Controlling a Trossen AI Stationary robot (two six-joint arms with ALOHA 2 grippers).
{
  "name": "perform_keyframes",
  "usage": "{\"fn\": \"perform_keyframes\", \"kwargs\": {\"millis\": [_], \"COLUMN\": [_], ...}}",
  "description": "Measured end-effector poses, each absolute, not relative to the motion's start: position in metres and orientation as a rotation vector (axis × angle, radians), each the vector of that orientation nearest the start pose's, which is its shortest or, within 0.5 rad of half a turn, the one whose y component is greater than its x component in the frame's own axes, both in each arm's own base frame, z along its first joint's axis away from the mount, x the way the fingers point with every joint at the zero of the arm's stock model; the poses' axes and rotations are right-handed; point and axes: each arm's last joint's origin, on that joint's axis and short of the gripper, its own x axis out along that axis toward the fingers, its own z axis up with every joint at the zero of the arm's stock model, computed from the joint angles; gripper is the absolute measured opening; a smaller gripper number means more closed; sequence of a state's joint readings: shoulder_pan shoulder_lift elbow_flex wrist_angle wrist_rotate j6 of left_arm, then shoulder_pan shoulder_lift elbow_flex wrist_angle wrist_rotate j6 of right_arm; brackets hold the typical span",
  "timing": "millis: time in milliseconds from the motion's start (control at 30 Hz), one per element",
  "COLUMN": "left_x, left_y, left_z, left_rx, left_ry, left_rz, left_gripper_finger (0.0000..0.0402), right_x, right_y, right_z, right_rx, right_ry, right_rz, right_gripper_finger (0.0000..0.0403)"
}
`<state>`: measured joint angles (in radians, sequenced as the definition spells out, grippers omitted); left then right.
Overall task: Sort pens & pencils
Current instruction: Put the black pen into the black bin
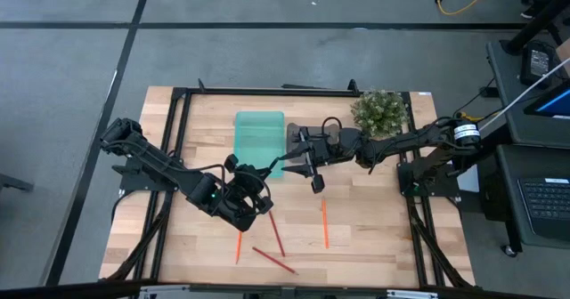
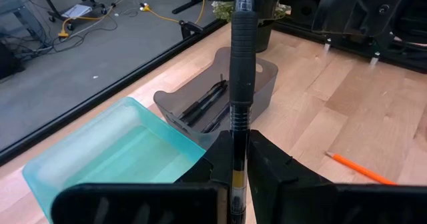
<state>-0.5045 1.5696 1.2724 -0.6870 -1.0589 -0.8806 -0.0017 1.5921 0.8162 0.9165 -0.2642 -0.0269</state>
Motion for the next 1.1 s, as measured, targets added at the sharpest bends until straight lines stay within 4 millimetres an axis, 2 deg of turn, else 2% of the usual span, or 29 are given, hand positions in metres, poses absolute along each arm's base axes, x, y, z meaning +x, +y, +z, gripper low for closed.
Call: {"fn": "perform_keyframes", "kwargs": {"millis": [600, 833, 1100], "left_x": [0.29, 0.29, 0.29], "left_y": [-0.131, -0.131, -0.131], "left_z": [0.285, 0.285, 0.28], "left_rx": [-0.132, -0.131, -0.129], "left_ry": [0.407, 0.408, 0.414], "left_rz": [0.743, 0.743, 0.742], "left_gripper_finger": [0.0021, 0.0021, 0.0021], "right_x": [0.339, 0.35, 0.366], "right_y": [0.004, -0.002, 0.0], "right_z": [0.252, 0.242, 0.249], "right_rx": [-0.046, -0.017, -0.02], "right_ry": [-0.145, -0.118, -0.122], "right_rz": [0.245, 0.231, 0.268], "right_gripper_finger": [0.0135, 0.0135, 0.0135]}}
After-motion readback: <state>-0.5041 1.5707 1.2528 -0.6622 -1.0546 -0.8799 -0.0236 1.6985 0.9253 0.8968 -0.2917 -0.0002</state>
